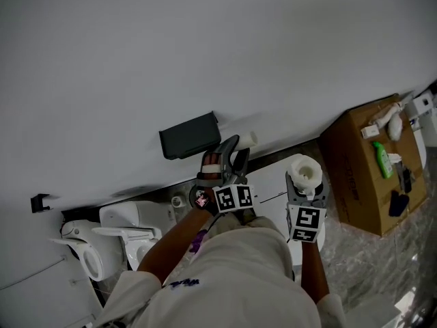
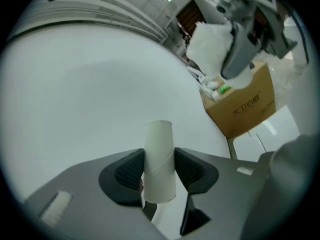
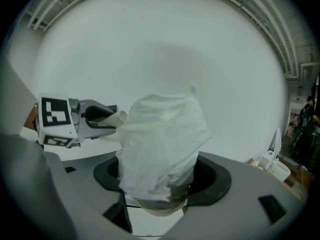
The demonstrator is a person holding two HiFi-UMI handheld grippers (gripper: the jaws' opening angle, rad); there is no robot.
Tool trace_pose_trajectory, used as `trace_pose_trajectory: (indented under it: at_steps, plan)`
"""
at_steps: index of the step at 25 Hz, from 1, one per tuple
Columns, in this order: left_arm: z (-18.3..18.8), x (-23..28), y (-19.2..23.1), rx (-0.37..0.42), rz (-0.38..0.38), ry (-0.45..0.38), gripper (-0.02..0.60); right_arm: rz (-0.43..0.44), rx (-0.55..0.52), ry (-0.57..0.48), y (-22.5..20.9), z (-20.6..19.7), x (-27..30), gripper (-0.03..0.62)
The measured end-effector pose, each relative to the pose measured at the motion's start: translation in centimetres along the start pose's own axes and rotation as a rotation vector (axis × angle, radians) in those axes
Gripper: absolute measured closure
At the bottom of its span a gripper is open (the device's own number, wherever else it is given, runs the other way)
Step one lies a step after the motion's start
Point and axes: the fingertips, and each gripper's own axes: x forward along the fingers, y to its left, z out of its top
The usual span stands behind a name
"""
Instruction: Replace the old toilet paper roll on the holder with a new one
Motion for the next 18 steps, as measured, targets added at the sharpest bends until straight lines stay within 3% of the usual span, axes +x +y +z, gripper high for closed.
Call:
trace_pose_trajectory:
  at_steps: [4,6,10,15,16,18]
  plan:
    - [2.8,-3.5,3.2,-0.322,-0.009,-0.182,0.39,0.032,-0.099,-0.008,0.7,0.9,1.0,0.279]
    - [3.1,-5.4,5.0,-0.468,0.007,-0.233,0.39,0.048,-0.175,-0.013,1.4,1.6,1.6,0.279]
    - [1.1,-9.0,9.3,-0.566,0.12,-0.283,0.39,0.075,-0.342,-0.041,3.1,3.6,3.4,0.279]
    - [-4.2,-13.4,12.5,-0.617,0.241,-0.233,0.39,0.065,-0.547,-0.047,4.9,5.1,5.4,0.279]
    - [-5.4,-14.3,13.0,-0.647,0.271,-0.222,0.39,0.061,-0.588,-0.05,5.4,5.3,5.8,0.279]
    - [-7.7,-16.1,13.8,-0.803,0.339,-0.216,0.39,0.049,-0.676,-0.051,6.2,5.7,6.5,0.279]
